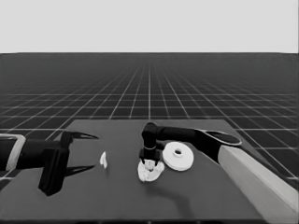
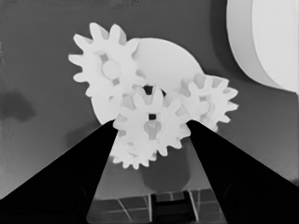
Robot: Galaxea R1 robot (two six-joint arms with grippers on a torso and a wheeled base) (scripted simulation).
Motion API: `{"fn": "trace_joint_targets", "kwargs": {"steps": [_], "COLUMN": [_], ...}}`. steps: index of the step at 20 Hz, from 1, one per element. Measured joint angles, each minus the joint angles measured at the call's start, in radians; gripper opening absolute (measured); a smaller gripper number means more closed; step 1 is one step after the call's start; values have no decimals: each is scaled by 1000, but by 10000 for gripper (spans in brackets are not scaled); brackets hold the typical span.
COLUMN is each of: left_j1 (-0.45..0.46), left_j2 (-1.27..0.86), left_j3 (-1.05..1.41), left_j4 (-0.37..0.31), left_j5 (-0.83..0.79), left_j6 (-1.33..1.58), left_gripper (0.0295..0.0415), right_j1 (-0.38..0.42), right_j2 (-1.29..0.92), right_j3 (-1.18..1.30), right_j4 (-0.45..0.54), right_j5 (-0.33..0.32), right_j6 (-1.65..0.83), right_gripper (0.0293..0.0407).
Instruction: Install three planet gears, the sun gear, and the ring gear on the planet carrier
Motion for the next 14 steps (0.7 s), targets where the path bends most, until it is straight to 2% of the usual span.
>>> {"fn": "trace_joint_targets", "kwargs": {"steps": [14], "left_j1": [0], "left_j2": [0], "left_j3": [0], "left_j4": [0], "left_j5": [0], "left_j6": [0], "left_gripper": [385], "right_j1": [0], "right_j2": [0], "right_j3": [0], "right_j4": [0], "right_j5": [0], "right_j6": [147], "right_gripper": [311]}}
